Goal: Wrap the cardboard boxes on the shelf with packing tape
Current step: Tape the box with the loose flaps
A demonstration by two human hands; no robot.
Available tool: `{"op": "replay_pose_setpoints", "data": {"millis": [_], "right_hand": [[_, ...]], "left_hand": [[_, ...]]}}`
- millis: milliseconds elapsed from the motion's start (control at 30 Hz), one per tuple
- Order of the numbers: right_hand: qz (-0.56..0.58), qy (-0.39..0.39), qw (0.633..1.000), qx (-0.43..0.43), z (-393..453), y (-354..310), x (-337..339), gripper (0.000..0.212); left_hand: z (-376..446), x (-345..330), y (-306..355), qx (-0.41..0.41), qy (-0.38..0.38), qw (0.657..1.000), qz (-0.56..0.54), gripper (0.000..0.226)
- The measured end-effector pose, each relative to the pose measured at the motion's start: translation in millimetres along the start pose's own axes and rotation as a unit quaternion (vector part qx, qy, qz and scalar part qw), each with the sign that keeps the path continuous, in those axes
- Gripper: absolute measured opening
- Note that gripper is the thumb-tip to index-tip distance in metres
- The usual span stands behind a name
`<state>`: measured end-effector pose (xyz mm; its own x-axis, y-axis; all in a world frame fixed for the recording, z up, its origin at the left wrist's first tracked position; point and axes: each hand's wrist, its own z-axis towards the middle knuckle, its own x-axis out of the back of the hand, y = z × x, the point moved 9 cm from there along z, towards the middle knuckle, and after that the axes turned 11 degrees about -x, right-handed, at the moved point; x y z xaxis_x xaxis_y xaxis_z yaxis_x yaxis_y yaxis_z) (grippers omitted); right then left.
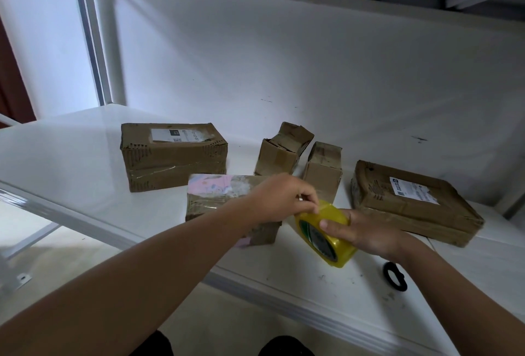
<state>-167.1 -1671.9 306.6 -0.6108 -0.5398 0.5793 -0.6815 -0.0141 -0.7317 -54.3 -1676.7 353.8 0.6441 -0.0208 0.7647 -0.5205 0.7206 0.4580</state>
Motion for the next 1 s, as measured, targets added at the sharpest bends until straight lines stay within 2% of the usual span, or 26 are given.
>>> {"op": "replay_pose_setpoints", "data": {"millis": [233, 533, 733, 833, 933, 1000], "right_hand": [[0.005, -0.004, 1.000, -0.001, -2, -5, -4, 0.037], [-0.010, 0.010, 1.000, -0.017, 0, -2, -1, 0.047], [0.002, 0.003, 1.000, -0.004, 4, -7, -3, 0.043], [0.005, 0.010, 1.000, 0.002, 6, -8, -1, 0.042], [0.002, 0.023, 1.000, 0.006, 7, -5, -2, 0.053], [0.031, 0.043, 0.998, 0.017, 6, -4, -2, 0.044]], "left_hand": [[-9, 4, -4, 0.001, 0.032, 0.999, -0.009, 0.018], [-10, 5, -4, -0.005, 0.056, 0.998, 0.021, 0.012], [-10, 5, 5, -0.025, 0.084, 0.993, 0.074, 0.008], [-9, 3, 2, 0.001, 0.095, 0.992, 0.086, 0.005], [-9, 0, -6, 0.041, 0.106, 0.992, 0.048, 0.007], [-9, -4, -9, 0.068, 0.114, 0.991, -0.004, 0.009]]}}
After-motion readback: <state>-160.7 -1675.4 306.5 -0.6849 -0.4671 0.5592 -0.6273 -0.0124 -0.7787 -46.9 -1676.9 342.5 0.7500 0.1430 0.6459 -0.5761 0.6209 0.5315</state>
